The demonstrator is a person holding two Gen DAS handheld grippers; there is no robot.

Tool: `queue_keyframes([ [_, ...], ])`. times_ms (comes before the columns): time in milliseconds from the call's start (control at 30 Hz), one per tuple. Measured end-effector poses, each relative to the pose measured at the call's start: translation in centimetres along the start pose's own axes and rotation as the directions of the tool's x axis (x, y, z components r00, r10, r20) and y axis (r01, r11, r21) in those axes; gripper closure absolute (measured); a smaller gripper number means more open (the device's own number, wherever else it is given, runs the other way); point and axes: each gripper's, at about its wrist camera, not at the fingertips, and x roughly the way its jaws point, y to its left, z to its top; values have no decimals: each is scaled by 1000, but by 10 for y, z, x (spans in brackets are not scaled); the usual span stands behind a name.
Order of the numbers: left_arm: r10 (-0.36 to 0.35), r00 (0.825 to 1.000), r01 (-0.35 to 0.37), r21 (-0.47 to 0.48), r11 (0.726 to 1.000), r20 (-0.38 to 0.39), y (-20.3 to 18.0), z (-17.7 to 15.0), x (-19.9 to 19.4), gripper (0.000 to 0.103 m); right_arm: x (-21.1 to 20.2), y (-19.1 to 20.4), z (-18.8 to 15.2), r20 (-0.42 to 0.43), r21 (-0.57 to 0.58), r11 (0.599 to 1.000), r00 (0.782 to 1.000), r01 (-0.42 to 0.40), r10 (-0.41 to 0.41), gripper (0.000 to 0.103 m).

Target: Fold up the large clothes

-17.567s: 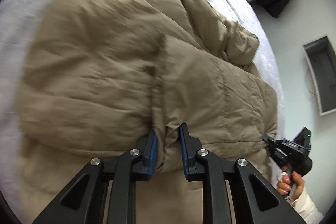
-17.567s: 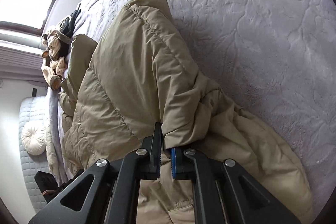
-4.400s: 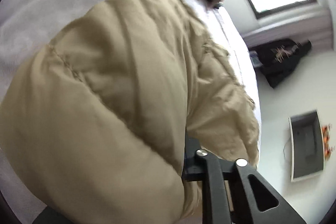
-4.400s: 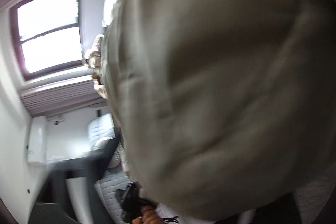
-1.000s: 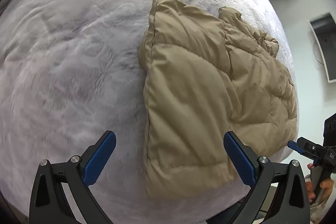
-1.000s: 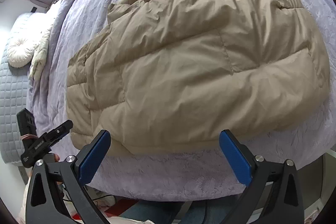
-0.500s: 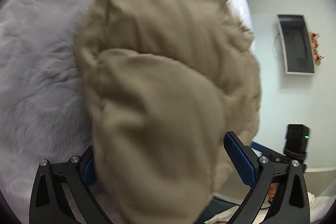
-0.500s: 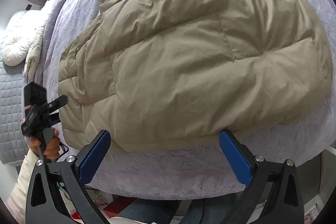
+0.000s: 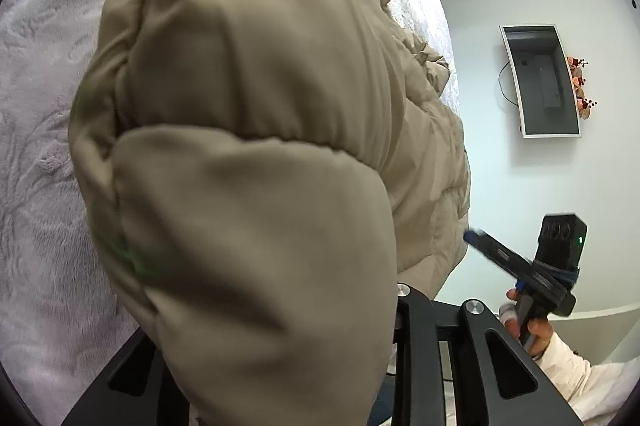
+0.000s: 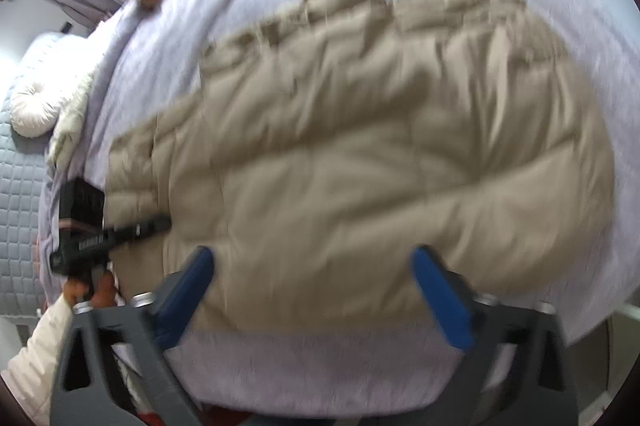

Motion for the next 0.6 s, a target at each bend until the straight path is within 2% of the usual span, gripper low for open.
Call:
queue_keyframes([
  [33, 7, 1000, -7, 0, 1000, 2, -3, -1, -2, 71, 1, 1, 4, 10, -15, 1000, 1000, 9, -9, 86],
  [67, 14, 1000, -14, -2, 1000, 4, -7, -2, -4, 71, 4, 2, 8, 16, -33, 999, 1000, 27, -27, 95],
  [233, 42, 999, -42, -1, 999, 28, -42, -8, -12, 71, 39, 9, 31, 40, -140, 989, 999, 39, -34, 95],
  [300, 56, 998, -57, 25, 998, 39, -69, -11, -16, 71, 58, 9, 42, 36, -163, 986, 999, 39, -34, 95],
  [433, 90, 995, -94, 84, 992, 53, -129, -19, -17, 71, 81, -1, 59, 10, -138, 990, 1000, -10, 11, 95],
  [600, 131, 989, -140, 162, 977, 65, -212, -25, 2, 71, 100, -19, 74, -51, -77, 992, 994, -101, 97, 99],
])
